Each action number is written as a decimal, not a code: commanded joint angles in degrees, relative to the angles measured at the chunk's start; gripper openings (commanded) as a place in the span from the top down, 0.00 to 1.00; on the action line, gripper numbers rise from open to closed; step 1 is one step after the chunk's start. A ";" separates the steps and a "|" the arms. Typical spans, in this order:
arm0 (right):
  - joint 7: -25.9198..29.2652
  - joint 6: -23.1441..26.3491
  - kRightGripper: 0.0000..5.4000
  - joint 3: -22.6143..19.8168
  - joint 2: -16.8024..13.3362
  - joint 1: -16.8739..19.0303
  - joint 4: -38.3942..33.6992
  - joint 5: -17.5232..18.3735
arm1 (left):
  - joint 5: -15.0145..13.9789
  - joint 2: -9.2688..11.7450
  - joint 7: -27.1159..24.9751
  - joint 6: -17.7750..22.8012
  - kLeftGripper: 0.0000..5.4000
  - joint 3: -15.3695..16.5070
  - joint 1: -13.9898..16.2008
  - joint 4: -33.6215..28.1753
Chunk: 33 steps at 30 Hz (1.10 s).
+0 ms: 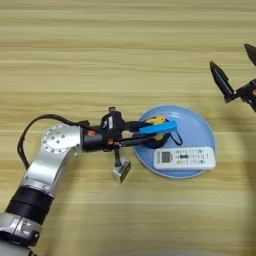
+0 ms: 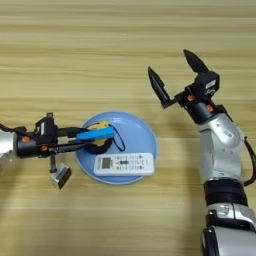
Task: Move the objects on the table
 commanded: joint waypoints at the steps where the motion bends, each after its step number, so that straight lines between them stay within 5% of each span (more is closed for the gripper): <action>1: 4.38 2.77 0.00 1.67 -1.86 0.99 -4.60 1.89 | 0.60 0.40 -0.08 -0.91 0.87 -0.42 -0.59 0.40; 12: 15.30 11.19 0.00 8.27 -6.64 5.12 -14.60 2.60 | 0.59 0.45 -0.17 -1.44 0.87 -0.90 -0.92 0.70; 33: 25.81 17.29 0.00 17.79 -12.70 0.57 -15.81 -4.03 | 0.60 0.55 -0.15 -1.47 0.87 -1.23 -0.76 0.36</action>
